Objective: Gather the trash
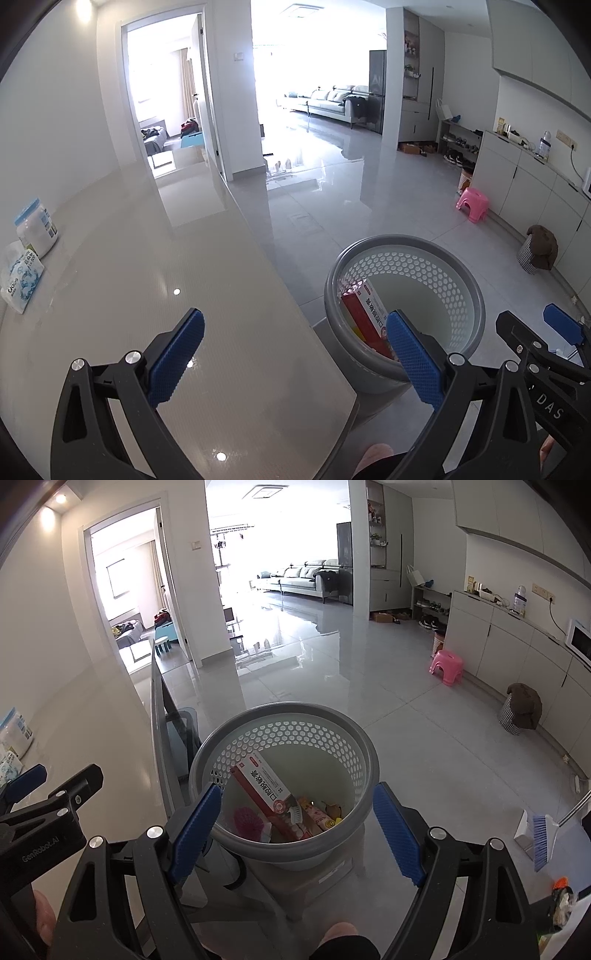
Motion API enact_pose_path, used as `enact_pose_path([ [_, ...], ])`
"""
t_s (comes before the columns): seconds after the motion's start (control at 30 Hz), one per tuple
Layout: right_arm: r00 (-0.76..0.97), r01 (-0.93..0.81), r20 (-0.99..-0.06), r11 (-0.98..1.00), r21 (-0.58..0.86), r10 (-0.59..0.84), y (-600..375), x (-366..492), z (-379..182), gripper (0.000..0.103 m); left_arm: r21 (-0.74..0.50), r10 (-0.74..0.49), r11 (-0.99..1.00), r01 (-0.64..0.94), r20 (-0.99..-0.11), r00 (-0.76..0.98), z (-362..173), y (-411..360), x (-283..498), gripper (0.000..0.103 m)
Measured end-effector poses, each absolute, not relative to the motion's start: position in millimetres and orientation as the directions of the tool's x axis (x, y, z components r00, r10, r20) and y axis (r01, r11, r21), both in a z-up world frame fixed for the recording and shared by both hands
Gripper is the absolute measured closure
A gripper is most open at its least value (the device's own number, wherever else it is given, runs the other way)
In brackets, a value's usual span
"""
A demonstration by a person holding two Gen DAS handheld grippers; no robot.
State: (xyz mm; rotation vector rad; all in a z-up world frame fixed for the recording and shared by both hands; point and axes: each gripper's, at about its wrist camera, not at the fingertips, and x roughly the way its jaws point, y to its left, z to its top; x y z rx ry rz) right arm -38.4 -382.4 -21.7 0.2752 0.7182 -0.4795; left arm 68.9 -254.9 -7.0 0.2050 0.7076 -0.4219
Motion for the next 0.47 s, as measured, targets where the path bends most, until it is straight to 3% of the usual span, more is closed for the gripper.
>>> enact_pose_path([
  [0.47, 0.656, 0.506, -0.684, 0.858, 0.084, -0.320, -383.2, -38.0, -17.8, 0.022, 0.042, -0.298, 0.899, 0.436, -0.671, 0.679, -9.4, -253.9, 69.0, 0.006],
])
